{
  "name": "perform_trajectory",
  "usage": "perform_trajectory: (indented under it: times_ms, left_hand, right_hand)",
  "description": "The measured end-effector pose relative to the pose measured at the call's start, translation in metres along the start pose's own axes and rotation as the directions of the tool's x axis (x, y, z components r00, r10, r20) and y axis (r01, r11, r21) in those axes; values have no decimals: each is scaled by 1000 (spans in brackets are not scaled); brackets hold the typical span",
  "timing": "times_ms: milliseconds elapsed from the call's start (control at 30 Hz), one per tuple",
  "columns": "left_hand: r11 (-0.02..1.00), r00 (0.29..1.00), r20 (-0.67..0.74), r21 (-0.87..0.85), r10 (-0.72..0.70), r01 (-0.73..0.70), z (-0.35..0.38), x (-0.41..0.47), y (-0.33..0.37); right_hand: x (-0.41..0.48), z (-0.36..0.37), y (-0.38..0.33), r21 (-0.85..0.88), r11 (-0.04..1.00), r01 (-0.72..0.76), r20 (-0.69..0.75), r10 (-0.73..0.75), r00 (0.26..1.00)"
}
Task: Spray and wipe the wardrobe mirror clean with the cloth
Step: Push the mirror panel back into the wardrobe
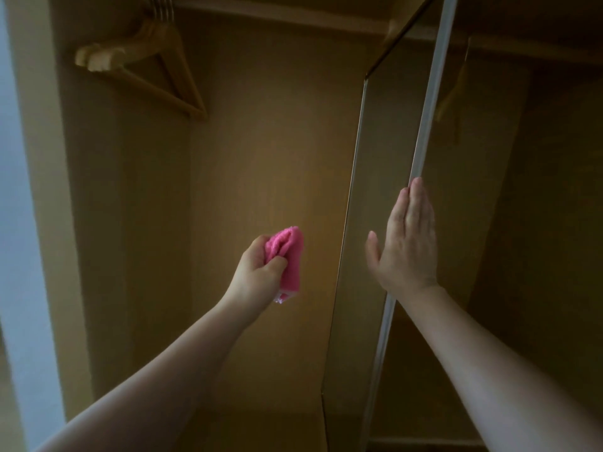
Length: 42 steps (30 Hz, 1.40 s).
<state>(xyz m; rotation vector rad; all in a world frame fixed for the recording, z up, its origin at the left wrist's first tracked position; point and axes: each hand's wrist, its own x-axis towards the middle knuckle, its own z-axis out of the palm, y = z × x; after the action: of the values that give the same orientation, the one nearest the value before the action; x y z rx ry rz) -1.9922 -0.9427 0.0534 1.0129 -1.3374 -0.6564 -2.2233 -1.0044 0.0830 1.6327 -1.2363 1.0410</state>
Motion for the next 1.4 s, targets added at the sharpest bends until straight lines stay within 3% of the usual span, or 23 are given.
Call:
perform_trajectory:
  times_ms: [567, 967, 1133, 1267, 1400]
  left_hand:
    - [999, 999, -31, 39, -18, 19, -20, 0, -8]
    - [999, 999, 36, 12, -31, 31, -30, -16, -11]
    - [1000, 995, 93, 12, -22, 21, 1, -23, -5]
    - [1000, 992, 123, 17, 2, -4, 45, -35, 5]
    - [1000, 991, 133, 11, -7, 5, 101, -53, 15]
  right_hand:
    - [17, 41, 3, -47, 999, -14, 99, 18, 995]
    - [29, 36, 0, -202, 979, 6, 333, 63, 941]
    - [10, 12, 18, -56, 992, 113, 317, -90, 944]
    - [-16, -12, 45, 91, 995, 30, 332, -59, 942]
    - [-50, -38, 90, 277, 961, 17, 214, -79, 974]
